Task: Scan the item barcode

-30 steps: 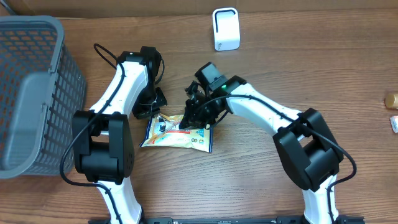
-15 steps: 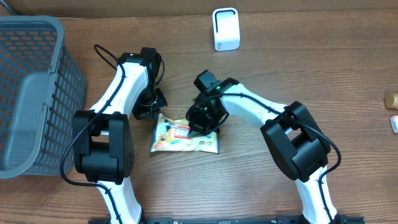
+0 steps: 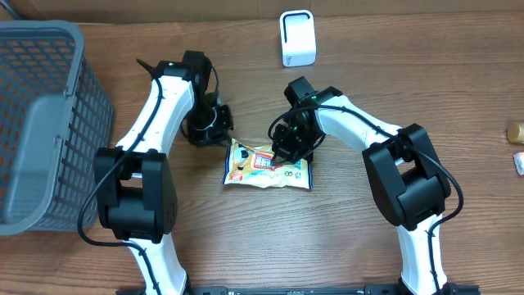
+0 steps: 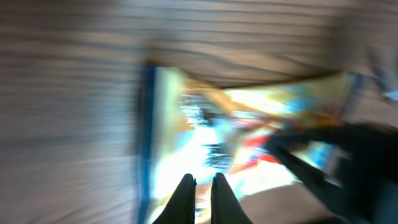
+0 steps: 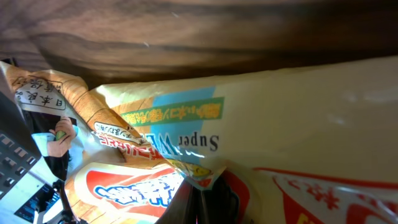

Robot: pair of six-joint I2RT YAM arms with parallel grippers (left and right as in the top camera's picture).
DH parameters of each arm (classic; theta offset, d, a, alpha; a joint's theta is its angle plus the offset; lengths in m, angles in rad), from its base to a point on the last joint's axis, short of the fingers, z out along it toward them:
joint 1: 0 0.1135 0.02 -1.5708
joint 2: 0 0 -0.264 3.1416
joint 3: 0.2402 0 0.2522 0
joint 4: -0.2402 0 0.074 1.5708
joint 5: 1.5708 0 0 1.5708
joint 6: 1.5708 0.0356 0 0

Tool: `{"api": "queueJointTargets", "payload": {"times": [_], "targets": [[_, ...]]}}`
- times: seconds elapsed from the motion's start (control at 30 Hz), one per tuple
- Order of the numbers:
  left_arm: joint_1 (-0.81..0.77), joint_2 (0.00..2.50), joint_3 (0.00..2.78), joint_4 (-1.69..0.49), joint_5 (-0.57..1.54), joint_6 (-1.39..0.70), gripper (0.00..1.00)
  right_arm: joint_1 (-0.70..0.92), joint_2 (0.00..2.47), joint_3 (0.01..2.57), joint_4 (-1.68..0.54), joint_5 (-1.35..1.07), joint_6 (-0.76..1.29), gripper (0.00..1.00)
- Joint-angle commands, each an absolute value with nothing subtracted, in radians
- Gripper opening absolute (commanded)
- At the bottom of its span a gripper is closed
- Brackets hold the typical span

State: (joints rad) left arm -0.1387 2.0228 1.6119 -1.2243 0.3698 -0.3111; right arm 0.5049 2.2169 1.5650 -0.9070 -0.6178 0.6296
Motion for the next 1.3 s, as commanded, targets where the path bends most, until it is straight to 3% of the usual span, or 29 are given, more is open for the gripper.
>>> {"api": "queueJointTargets", "payload": {"times": [0.0, 0.47, 0.77, 0.87, 0.97, 1.13, 1.27], "targets": [[-0.189, 2.003, 1.615, -1.189, 0.530, -0.221, 0.04, 0.508, 2.274, 1.539, -0.894, -0.496, 0.619, 0.04], [-0.232, 2.048, 1.420, -1.082, 0.386, -0.317, 0.04, 0.437, 2.267, 1.734, -1.159, -0.528, 0.410, 0.04], [-0.209, 2.048, 1.357, -1.057, -0.005, -0.479, 0.04, 0.435, 2.267, 1.733, -1.185, -0.413, 0.410, 0.04], [-0.186, 2.048, 1.411, -1.108, -0.014, -0.471, 0.04, 0.422, 2.265, 1.764, -1.237, -0.392, 0.387, 0.04], [-0.168, 2.048, 1.511, -1.188, 0.022, -0.458, 0.04, 0.410, 2.259, 1.812, -1.282, -0.385, 0.384, 0.04], [-0.193, 2.048, 1.702, -1.293, 0.443, -0.238, 0.04, 0.411, 2.254, 1.893, -1.292, -0.424, 0.385, 0.04], [-0.250, 2.052, 1.686, -1.275, 0.578, -0.232, 0.04, 0.392, 2.253, 1.915, -1.317, -0.419, 0.384, 0.04]]}}
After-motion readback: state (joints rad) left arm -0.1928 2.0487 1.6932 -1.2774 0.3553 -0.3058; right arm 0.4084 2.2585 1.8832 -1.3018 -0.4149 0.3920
